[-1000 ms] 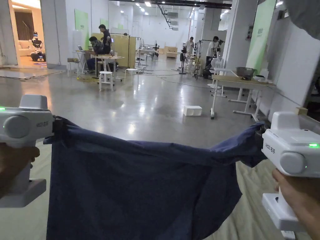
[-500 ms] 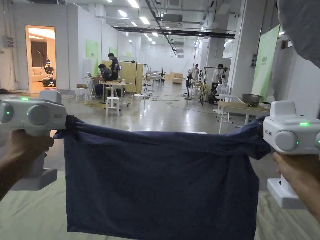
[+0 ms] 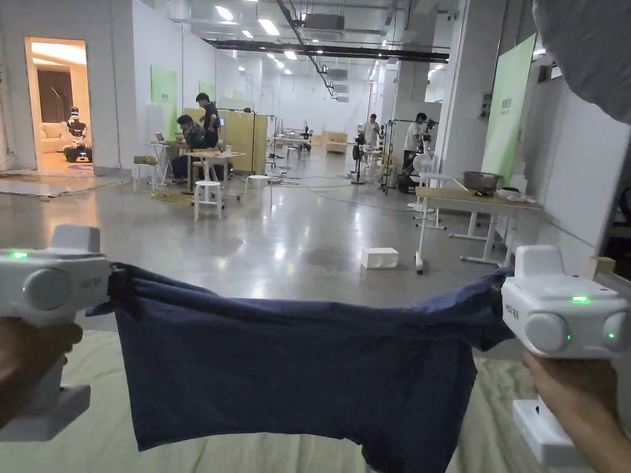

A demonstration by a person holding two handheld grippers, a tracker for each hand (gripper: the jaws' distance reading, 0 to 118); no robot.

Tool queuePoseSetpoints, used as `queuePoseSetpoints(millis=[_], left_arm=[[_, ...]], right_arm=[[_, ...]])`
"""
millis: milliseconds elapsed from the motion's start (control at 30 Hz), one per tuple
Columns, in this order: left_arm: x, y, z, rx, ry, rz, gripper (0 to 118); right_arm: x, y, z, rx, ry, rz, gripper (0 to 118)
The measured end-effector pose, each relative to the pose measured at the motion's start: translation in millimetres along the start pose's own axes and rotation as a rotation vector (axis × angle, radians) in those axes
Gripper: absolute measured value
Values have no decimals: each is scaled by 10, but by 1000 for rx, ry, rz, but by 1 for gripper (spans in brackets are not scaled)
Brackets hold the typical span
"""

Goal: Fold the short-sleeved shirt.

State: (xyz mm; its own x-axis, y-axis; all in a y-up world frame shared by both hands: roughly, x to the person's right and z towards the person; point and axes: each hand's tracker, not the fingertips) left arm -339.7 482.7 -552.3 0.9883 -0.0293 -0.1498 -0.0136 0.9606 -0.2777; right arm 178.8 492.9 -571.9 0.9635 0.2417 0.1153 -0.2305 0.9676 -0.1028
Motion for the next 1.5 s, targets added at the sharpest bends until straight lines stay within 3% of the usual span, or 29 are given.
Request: queuePoseSetpoints(millis=[233,300,400,767,800,867,900,1033,1233,1500], left_arm=[[-261,-1157,367,-100,-24,81,3],[-313,-1376,542,-112,-27,75,3],[-396,-1715,847,-134,-31,74,3],[-549,-2648,1775,-339,-72,75,3],[-550,-2749,1827,-362,-69,66,3],[-528,-2962,1923,-423,-64,30,3],[-533,-3088,1946,-455,-59,37,3],[-546,-3511,1917,-572,-53,56,3],[-523,-4051,1694,-741,-39,13,3],[-488,-4367,1618,-779,-19,-15,4]], right_arm=[[-37,-932,624,-99,23,3,3],[-59,-1095,889,-79,22,94,3],[-17,-1303,1232,-124,41,63,3],[-11,-2035,2497,-307,83,103,3],[-7,-2136,2592,-366,91,57,3],[-16,-2276,2716,-405,103,74,3],[-17,-2401,2778,-457,116,36,3],[-84,-2840,2848,-586,145,10,3],[-196,-3461,2794,-761,155,56,3],[-218,-3919,2695,-870,162,54,4]])
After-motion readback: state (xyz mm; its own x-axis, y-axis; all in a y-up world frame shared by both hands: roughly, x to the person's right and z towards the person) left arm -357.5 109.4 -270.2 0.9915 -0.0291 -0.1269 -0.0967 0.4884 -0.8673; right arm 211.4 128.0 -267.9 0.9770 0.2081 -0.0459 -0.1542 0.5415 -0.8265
